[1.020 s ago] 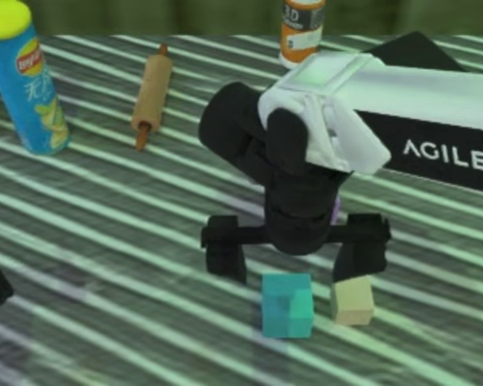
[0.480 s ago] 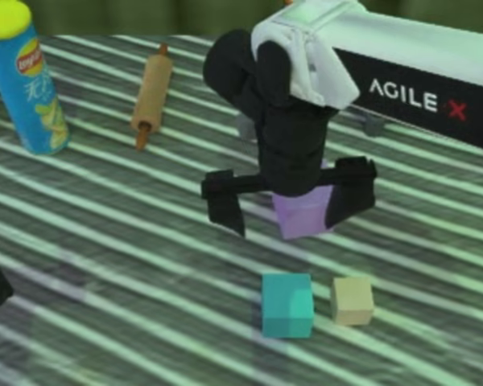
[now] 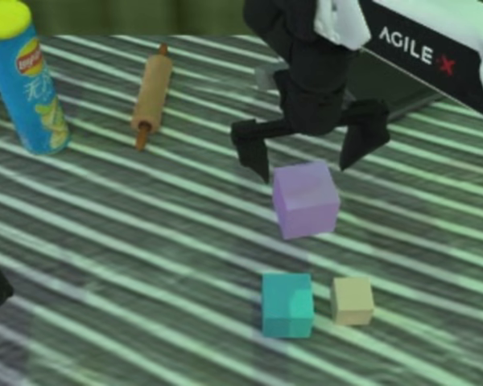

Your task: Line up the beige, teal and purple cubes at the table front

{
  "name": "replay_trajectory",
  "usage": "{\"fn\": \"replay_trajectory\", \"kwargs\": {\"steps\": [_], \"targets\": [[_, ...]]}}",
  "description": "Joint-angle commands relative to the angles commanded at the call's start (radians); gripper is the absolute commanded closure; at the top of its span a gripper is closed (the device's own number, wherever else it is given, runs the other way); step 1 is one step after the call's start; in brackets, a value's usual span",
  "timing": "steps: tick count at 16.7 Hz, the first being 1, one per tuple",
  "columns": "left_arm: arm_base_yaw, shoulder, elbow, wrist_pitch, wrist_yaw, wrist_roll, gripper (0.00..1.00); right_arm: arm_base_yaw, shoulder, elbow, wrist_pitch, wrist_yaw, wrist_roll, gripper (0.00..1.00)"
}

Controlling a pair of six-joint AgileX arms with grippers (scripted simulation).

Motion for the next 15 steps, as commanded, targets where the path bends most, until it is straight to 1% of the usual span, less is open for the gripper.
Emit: {"fn": "replay_trajectory", "kwargs": {"steps": [6, 8, 12, 15], "targets": [[0.0, 0.0, 0.0, 0.0, 0.0, 0.0, 0.0, 0.002, 0.0, -0.017, 0.018, 0.0, 0.001, 0.0], [0.0, 0.0, 0.0, 0.0, 0.0, 0.0, 0.0, 0.001, 0.009, -0.069, 0.075, 0.0, 0.001, 0.0], [0.0, 0.0, 0.0, 0.0, 0.0, 0.0, 0.0, 0.001, 0.036, -0.207, 0.252, 0.0, 0.001, 0.0], [0.0, 0.0, 0.0, 0.0, 0.0, 0.0, 0.0, 0.001, 0.05, -0.267, 0.317, 0.001, 0.001, 0.0]]}}
